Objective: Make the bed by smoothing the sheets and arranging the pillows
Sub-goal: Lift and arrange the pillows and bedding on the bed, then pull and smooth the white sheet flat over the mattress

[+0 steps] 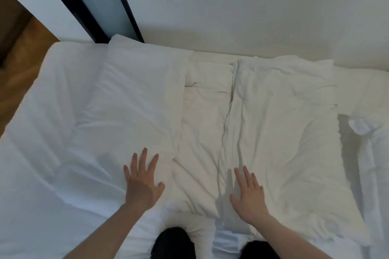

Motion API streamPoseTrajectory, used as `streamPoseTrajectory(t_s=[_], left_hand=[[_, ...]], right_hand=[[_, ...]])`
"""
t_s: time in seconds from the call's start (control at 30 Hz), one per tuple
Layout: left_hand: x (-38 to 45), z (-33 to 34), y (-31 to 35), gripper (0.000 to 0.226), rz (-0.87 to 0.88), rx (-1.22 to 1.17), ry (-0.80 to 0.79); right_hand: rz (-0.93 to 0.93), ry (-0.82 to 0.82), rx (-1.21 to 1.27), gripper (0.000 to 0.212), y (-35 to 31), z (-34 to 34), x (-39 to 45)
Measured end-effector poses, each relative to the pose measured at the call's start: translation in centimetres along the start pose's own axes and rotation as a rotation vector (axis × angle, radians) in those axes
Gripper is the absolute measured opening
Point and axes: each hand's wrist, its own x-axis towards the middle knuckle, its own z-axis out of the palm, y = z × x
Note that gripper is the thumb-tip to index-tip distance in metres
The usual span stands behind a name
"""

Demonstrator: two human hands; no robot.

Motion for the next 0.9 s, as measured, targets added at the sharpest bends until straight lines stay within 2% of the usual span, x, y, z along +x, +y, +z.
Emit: streamPoseTrajectory(t_s=[0.07, 0.13, 0.2, 0.3, 0.33, 0.4, 0.47, 0.53, 0.67, 0.9], left_hand=[[-0.5, 0.8, -3.7, 0.104, -0.015, 0.125, -0.266], [-1.1, 1.4, -5.5, 0.108, 0.046, 0.24, -0.504], [-0.9, 0.2, -5.0, 0.112, 0.067, 0.264, -0.684], [0.0, -3.5, -1.8, 0.099, 0.057, 0.028, -0.809], [0.1, -4.4, -0.4, 0.09, 0.066, -0.106, -0.793], [-0.3, -5.6, 2.8, 0.066, 0.115, -0.353, -0.631], [-1.1, -6.9, 6.4, 0.051, 0.178, -0.464, -0.491], [-1.6, -7.8, 9.7, 0.047, 0.23, -0.489, -0.461], [-1.1, -9.6, 15.7, 0.045, 0.315, -0.481, -0.408], [0.0, -11.0, 24.4, 0.041, 0.348, -0.461, -0.37]], right_hand=[[0.072, -0.203, -0.109, 0.082, 0.2, 1.4, -0.5], [0.095, -0.318, -0.139, 0.082, 0.1, 2.8, -1.9], [0.097, -0.352, -0.061, 0.082, -0.4, 3.1, -2.9], [0.239, -0.304, 0.275, 0.063, -0.9, 0.4, -3.6], [0.262, -0.265, 0.371, 0.06, -0.6, -0.8, -3.7], [0.266, -0.154, 0.499, 0.053, 0.7, -3.4, -4.3], [0.281, -0.016, 0.589, 0.048, 2.6, -5.9, -5.0], [0.324, 0.11, 0.644, 0.048, 5.0, -7.8, -5.9], [0.411, 0.249, 0.649, 0.062, 10.6, -10.5, -7.4], [0.581, 0.337, 0.683, 0.088, 22.1, -11.2, -7.6]])
